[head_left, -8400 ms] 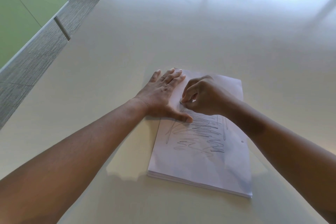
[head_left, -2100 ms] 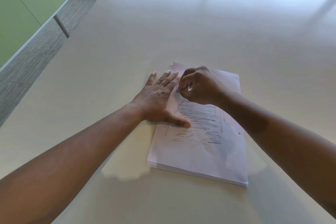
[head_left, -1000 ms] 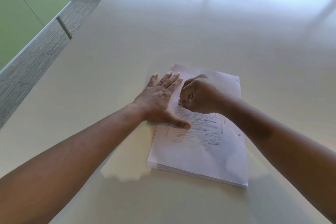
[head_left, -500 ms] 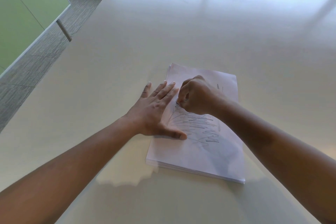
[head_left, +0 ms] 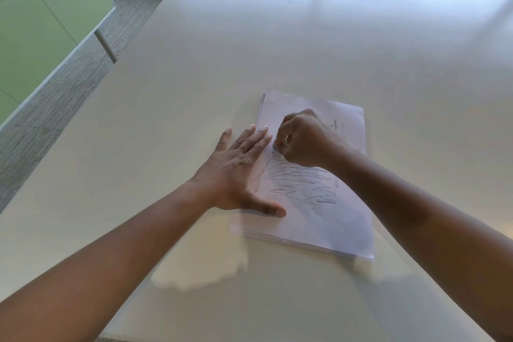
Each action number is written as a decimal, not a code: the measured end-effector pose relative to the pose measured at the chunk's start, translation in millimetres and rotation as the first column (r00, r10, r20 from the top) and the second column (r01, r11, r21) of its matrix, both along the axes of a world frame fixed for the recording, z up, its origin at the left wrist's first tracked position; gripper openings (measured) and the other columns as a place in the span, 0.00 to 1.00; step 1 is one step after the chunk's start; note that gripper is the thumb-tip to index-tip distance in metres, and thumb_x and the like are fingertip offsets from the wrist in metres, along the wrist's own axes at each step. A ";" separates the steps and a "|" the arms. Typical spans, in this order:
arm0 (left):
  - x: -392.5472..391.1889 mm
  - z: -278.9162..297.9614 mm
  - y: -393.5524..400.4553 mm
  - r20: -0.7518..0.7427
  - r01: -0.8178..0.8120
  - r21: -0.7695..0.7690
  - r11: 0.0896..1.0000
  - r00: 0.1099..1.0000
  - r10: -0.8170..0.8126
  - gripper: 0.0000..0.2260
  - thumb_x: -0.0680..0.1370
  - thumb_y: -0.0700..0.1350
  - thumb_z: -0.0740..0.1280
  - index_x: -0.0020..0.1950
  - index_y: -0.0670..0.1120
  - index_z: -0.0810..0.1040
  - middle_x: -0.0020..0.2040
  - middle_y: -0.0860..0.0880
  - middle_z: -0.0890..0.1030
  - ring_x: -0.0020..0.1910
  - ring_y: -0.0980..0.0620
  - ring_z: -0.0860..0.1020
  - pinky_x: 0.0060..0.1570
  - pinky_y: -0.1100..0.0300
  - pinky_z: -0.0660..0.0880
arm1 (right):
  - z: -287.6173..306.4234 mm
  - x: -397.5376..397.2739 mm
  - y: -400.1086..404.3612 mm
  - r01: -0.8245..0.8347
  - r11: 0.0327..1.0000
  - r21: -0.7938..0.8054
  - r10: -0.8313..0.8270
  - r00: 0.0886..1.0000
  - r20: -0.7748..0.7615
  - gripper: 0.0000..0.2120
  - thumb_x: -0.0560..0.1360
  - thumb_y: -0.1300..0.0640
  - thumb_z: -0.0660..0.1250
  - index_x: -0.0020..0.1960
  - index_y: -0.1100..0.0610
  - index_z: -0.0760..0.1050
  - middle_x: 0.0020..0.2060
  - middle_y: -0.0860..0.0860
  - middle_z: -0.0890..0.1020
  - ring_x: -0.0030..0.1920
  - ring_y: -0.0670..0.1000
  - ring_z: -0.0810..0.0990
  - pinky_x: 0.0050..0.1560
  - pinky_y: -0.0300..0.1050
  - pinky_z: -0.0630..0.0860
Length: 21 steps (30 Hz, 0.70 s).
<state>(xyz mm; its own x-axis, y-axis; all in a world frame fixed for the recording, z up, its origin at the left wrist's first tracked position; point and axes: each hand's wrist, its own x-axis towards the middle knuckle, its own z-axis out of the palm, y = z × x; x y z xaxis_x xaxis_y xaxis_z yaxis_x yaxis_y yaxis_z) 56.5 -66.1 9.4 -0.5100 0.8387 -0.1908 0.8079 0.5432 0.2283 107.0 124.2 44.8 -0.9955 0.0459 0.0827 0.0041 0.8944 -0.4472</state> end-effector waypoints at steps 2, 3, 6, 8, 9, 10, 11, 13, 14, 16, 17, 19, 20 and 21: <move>0.0 0.6 0.2 -0.004 -0.004 -0.003 1.000 1.000 0.004 0.69 0.55 0.88 0.53 0.84 0.50 0.38 0.84 0.56 0.37 0.80 0.59 0.31 0.79 0.43 0.34 | -1.7 4.6 -0.2 -0.019 0.999 -0.042 0.017 0.999 -0.038 0.05 0.70 0.61 0.72 0.38 0.54 0.86 0.37 0.49 0.83 0.37 0.49 0.80 0.38 0.41 0.76; 0.0 1.0 0.4 -0.005 -0.005 -0.005 1.000 1.000 0.005 0.69 0.55 0.89 0.52 0.84 0.49 0.38 0.84 0.56 0.37 0.80 0.59 0.31 0.79 0.43 0.34 | -2.3 8.3 -1.5 -0.040 0.997 -0.067 0.036 0.998 -0.055 0.05 0.69 0.62 0.73 0.38 0.54 0.86 0.37 0.49 0.82 0.36 0.49 0.79 0.39 0.39 0.75; 0.5 1.2 1.1 -0.012 -0.001 -0.015 1.000 1.000 0.001 0.69 0.54 0.89 0.50 0.84 0.49 0.37 0.84 0.55 0.37 0.80 0.58 0.32 0.79 0.42 0.34 | -3.2 23.1 -13.3 -0.148 0.985 -0.094 0.140 0.987 -0.085 0.05 0.68 0.63 0.74 0.36 0.55 0.85 0.35 0.49 0.82 0.34 0.47 0.78 0.38 0.36 0.73; 0.6 0.9 1.9 -0.022 0.004 -0.024 1.000 1.000 -0.005 0.69 0.53 0.89 0.48 0.84 0.49 0.37 0.84 0.54 0.37 0.81 0.57 0.32 0.79 0.42 0.35 | -3.3 32.1 -21.8 -0.224 0.970 -0.098 0.215 0.972 -0.092 0.06 0.66 0.66 0.74 0.35 0.56 0.84 0.34 0.49 0.82 0.32 0.45 0.75 0.36 0.36 0.73; 0.7 0.6 2.1 -0.025 0.003 -0.024 1.000 1.000 -0.004 0.70 0.53 0.89 0.48 0.84 0.49 0.37 0.84 0.54 0.37 0.81 0.57 0.32 0.79 0.42 0.35 | -3.6 33.8 -23.4 -0.242 0.965 -0.100 0.233 0.968 -0.091 0.07 0.66 0.66 0.74 0.35 0.55 0.84 0.34 0.49 0.82 0.32 0.45 0.75 0.36 0.36 0.72; 0.6 0.6 1.9 -0.024 0.003 -0.021 1.000 1.000 -0.004 0.70 0.53 0.90 0.47 0.84 0.49 0.37 0.84 0.54 0.37 0.81 0.57 0.32 0.79 0.42 0.35 | -4.0 33.0 -23.1 -0.240 0.965 -0.105 0.231 0.968 -0.093 0.07 0.66 0.66 0.74 0.35 0.55 0.84 0.34 0.49 0.82 0.32 0.45 0.75 0.36 0.36 0.73; 0.8 0.6 1.2 -0.024 0.006 -0.018 1.000 1.000 -0.006 0.70 0.53 0.90 0.47 0.84 0.49 0.36 0.84 0.54 0.37 0.81 0.57 0.32 0.79 0.42 0.35 | -5.2 30.5 -21.5 -0.220 0.970 -0.109 0.209 0.973 -0.102 0.06 0.66 0.66 0.74 0.35 0.55 0.84 0.35 0.49 0.82 0.32 0.45 0.76 0.37 0.36 0.74; 0.0 0.4 0.5 -0.026 0.008 -0.007 1.000 1.000 -0.008 0.70 0.53 0.89 0.49 0.84 0.49 0.36 0.84 0.54 0.38 0.81 0.57 0.32 0.79 0.42 0.35 | -7.7 21.9 -17.0 -0.143 0.984 -0.108 0.129 0.983 -0.128 0.06 0.68 0.64 0.73 0.36 0.55 0.85 0.35 0.50 0.82 0.33 0.47 0.78 0.37 0.38 0.76; -0.1 0.0 0.1 -0.025 0.008 0.000 1.000 1.000 -0.008 0.70 0.53 0.89 0.50 0.84 0.49 0.36 0.84 0.54 0.38 0.81 0.57 0.32 0.79 0.42 0.35 | -9.4 18.4 -16.3 -0.107 0.989 -0.106 0.091 0.986 -0.139 0.06 0.68 0.64 0.73 0.36 0.55 0.85 0.36 0.50 0.82 0.34 0.48 0.78 0.38 0.39 0.76; -0.4 -1.0 0.3 -0.026 0.009 0.005 1.000 1.000 -0.009 0.70 0.53 0.89 0.51 0.84 0.49 0.37 0.84 0.54 0.38 0.81 0.58 0.32 0.79 0.43 0.35 | -11.2 18.4 -19.2 -0.094 0.991 -0.093 0.079 0.984 -0.158 0.06 0.67 0.65 0.72 0.35 0.55 0.84 0.36 0.49 0.82 0.34 0.48 0.78 0.38 0.38 0.75; -0.5 -1.1 0.6 -0.029 0.011 0.003 1.000 1.000 -0.011 0.70 0.53 0.89 0.51 0.84 0.49 0.38 0.84 0.54 0.38 0.81 0.57 0.33 0.79 0.43 0.34 | -10.9 21.8 -22.5 -0.126 0.988 -0.089 0.110 0.980 -0.165 0.07 0.67 0.66 0.72 0.35 0.56 0.84 0.36 0.48 0.81 0.33 0.46 0.76 0.37 0.37 0.75; -0.7 -0.4 1.0 -0.025 0.013 -0.002 1.000 1.000 -0.013 0.70 0.53 0.89 0.52 0.84 0.48 0.39 0.84 0.54 0.39 0.81 0.57 0.33 0.79 0.43 0.34 | -8.2 33.0 -30.1 -0.227 0.969 -0.096 0.212 0.967 -0.145 0.07 0.65 0.67 0.73 0.34 0.56 0.84 0.36 0.47 0.81 0.33 0.43 0.75 0.36 0.32 0.73; -1.0 -0.1 0.9 -0.014 0.010 0.001 1.000 1.000 -0.010 0.70 0.53 0.88 0.52 0.85 0.48 0.40 0.85 0.54 0.40 0.81 0.57 0.33 0.79 0.43 0.34 | -6.6 38.0 -33.2 -0.268 0.959 -0.096 0.256 0.959 -0.122 0.07 0.65 0.68 0.73 0.35 0.56 0.84 0.36 0.48 0.82 0.32 0.43 0.75 0.36 0.30 0.72; -1.3 0.0 1.0 -0.003 0.006 0.005 1.000 1.000 -0.006 0.70 0.53 0.88 0.53 0.85 0.48 0.40 0.85 0.54 0.40 0.81 0.57 0.34 0.79 0.43 0.34 | -5.5 40.5 -34.9 -0.294 0.951 -0.094 0.284 0.953 -0.103 0.08 0.64 0.68 0.73 0.35 0.56 0.84 0.37 0.48 0.83 0.32 0.42 0.75 0.36 0.29 0.71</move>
